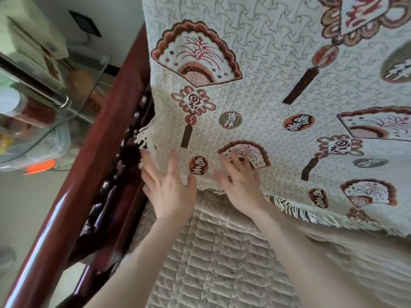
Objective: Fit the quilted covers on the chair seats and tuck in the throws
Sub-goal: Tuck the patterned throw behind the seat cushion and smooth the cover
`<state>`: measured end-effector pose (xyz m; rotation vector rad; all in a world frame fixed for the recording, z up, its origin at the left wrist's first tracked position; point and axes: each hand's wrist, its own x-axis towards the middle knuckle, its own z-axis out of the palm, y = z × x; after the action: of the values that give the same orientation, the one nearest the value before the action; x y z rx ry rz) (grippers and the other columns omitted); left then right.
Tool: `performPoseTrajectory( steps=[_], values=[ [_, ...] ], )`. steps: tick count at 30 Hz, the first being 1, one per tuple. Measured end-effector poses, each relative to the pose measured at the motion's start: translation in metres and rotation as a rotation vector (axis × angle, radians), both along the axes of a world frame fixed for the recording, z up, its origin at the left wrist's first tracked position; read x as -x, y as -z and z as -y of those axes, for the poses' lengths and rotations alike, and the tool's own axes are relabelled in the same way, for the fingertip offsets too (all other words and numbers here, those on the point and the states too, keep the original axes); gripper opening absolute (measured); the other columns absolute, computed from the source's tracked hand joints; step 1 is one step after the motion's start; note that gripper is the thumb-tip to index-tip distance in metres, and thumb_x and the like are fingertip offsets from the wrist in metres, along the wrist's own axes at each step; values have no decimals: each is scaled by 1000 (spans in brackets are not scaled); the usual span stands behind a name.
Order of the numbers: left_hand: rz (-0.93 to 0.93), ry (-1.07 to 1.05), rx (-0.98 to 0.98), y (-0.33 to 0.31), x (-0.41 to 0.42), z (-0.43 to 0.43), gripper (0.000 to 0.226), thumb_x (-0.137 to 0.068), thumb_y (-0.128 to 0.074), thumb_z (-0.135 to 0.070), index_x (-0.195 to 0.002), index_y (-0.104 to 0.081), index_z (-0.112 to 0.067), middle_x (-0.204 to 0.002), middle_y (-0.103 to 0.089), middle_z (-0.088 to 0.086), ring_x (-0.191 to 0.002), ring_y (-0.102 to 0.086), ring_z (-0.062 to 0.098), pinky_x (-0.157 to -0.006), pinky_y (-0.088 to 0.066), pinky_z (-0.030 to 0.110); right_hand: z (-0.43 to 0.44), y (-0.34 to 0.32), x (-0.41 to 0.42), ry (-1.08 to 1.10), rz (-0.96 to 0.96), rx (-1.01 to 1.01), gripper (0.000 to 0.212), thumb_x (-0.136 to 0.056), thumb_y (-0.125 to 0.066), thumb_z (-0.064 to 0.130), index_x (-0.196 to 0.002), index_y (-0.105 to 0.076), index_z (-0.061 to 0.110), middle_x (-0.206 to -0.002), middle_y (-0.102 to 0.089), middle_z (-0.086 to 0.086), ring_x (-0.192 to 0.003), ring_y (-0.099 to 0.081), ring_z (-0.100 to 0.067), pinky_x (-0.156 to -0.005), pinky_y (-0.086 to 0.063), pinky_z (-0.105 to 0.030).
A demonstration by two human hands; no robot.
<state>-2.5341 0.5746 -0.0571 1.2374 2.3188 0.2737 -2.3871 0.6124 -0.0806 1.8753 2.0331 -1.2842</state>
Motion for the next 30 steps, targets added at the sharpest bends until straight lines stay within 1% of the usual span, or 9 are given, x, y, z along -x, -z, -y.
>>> performPoseTrajectory(
  steps=[4,7,10,14,19,22,25,28,30],
  values=[
    [-11,139,-79,7,-15,7,54,-90,-61,-24,-141,-45,-26,-156,-12,14,-140,-14,35,-108,-22,56,8,2,-18,-35,150,-59,57,-101,-24,53,-154,-8,37,-162,11,7,-148,16,-24,-116,10,-53],
    [66,310,82,18,-15,-10,55,-101,-41,-35,-152,-21,-30,-162,-1,6,-148,-1,27,-117,-9,48,8,7,-35,-43,236,-2,59,-101,-20,55,-154,0,37,-159,20,8,-145,24,-27,-115,14,-53],
    [59,420,183,38,-6,-43,57,-103,-28,-44,-153,-3,-36,-162,13,6,-148,12,29,-117,4,47,-12,17,-51,-93,324,9,63,-99,-13,59,-152,12,36,-155,29,10,-142,28,-29,-112,15,-55],
    [18,479,154,57,0,-84,55,-102,-31,-43,-153,-9,-36,-162,11,6,-148,7,29,-117,-5,51,-47,28,-60,-53,300,-38,65,-98,-9,60,-150,19,35,-155,27,13,-143,27,-27,-113,15,-56],
    [-74,568,59,64,-10,-67,57,-102,-30,-44,-154,-10,-34,-162,7,6,-148,5,30,-115,-4,56,-11,32,-57,-43,307,-122,66,-96,-7,61,-152,16,36,-155,32,10,-141,32,-25,-111,20,-50],
    [-66,664,152,69,-10,-61,57,-101,-22,-52,-153,-2,-39,-161,17,2,-148,14,29,-115,2,58,-4,37,-64,-49,321,-76,66,-93,-3,63,-150,19,38,-153,35,11,-139,35,-25,-113,19,-53],
    [-56,698,168,75,-6,-80,59,-99,-17,-58,-152,2,-42,-161,18,-1,-147,18,29,-116,-1,60,-30,43,-71,-21,332,-68,68,-93,-4,65,-151,17,37,-156,26,14,-142,29,-25,-112,18,-55],
    [-71,706,125,80,-6,-89,58,-99,-17,-57,-153,-3,-40,-162,10,3,-148,13,31,-115,-5,60,-46,47,-73,-3,338,-83,70,-93,-7,66,-152,14,34,-159,18,13,-145,24,-25,-113,17,-56],
    [-123,722,5,79,-11,-79,57,-100,-16,-54,-153,-14,-34,-162,-6,9,-148,-1,35,-114,-10,63,-38,42,-69,1,357,-156,71,-93,-5,66,-153,12,31,-160,16,10,-146,21,-24,-116,14,-55]
  ],
)
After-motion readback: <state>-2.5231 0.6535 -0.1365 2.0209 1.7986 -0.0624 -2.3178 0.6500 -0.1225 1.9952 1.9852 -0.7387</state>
